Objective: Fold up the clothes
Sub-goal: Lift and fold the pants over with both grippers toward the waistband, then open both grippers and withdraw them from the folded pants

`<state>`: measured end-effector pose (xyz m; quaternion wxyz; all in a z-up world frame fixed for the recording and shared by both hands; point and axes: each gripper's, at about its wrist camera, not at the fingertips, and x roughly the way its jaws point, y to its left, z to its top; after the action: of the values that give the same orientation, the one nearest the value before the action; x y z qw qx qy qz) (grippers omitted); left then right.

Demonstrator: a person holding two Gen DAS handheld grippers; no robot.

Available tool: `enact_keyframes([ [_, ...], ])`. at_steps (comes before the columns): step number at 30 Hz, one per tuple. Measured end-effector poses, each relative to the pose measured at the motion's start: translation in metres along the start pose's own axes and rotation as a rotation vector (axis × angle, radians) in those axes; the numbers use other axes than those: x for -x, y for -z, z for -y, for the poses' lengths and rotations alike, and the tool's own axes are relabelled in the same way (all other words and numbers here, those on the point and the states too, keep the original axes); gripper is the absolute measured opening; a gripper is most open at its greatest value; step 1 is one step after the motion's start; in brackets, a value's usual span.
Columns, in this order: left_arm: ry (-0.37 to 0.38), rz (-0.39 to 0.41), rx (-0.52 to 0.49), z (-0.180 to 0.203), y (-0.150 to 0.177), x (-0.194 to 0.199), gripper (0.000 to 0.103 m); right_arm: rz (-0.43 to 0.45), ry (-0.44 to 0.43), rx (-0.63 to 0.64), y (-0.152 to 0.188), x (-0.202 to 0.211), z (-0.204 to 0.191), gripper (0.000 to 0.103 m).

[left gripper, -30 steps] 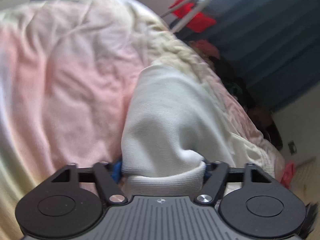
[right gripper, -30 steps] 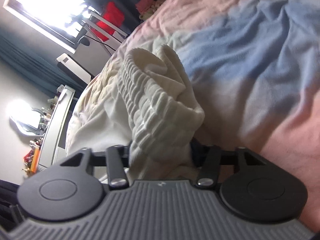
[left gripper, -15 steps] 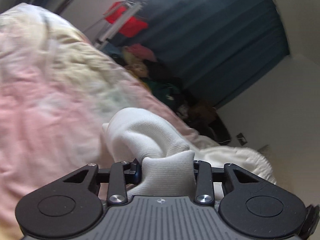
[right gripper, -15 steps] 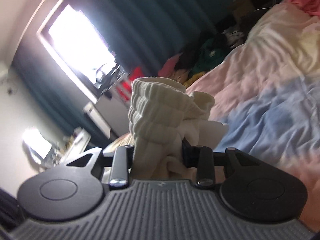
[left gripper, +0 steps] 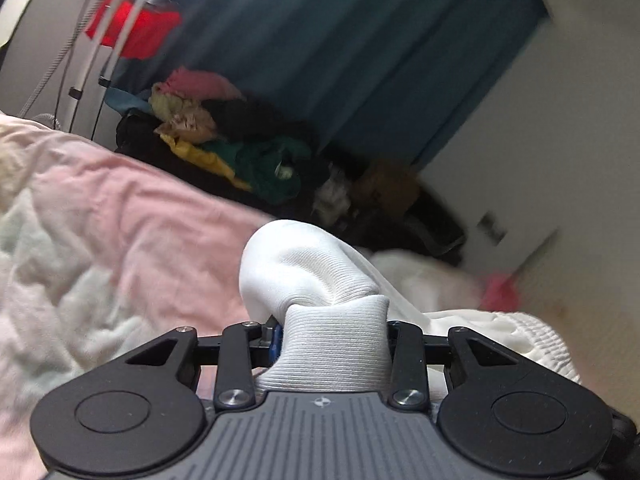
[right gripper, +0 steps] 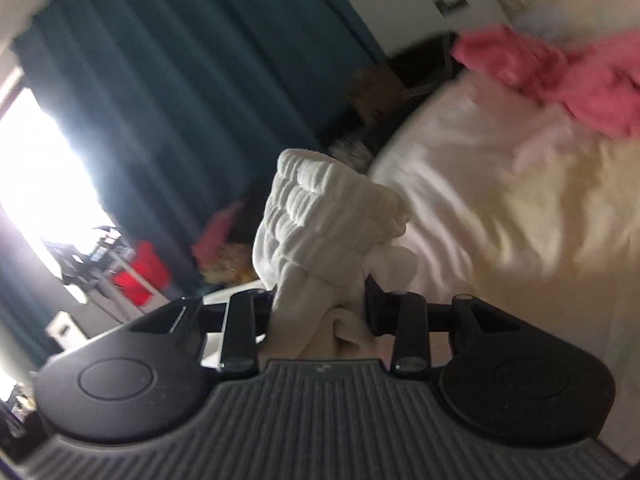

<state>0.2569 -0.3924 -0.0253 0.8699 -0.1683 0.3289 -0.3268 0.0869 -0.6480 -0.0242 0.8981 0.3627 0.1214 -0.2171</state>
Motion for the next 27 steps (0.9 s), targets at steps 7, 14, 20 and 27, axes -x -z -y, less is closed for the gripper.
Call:
enact_keyframes([
  [7, 0.001, -0.031, -0.165, -0.037, 0.079, -0.005, 0.049, -0.075, 0.015, -0.142, 0.086, -0.002, 0.083, 0.042],
  [14, -0.114, -0.07, -0.286, -0.033, 0.099, -0.006, 0.067, -0.074, 0.092, -0.192, 0.115, 0.008, 0.094, 0.052],
  [20, -0.168, -0.062, -0.322, 0.007, 0.088, 0.049, 0.076, -0.15, 0.204, -0.174, 0.095, 0.047, 0.066, 0.051],
  [27, -0.138, 0.062, -0.449, 0.06, 0.074, 0.147, 0.087, -0.08, 0.178, -0.007, 0.076, 0.13, 0.014, 0.052],
])
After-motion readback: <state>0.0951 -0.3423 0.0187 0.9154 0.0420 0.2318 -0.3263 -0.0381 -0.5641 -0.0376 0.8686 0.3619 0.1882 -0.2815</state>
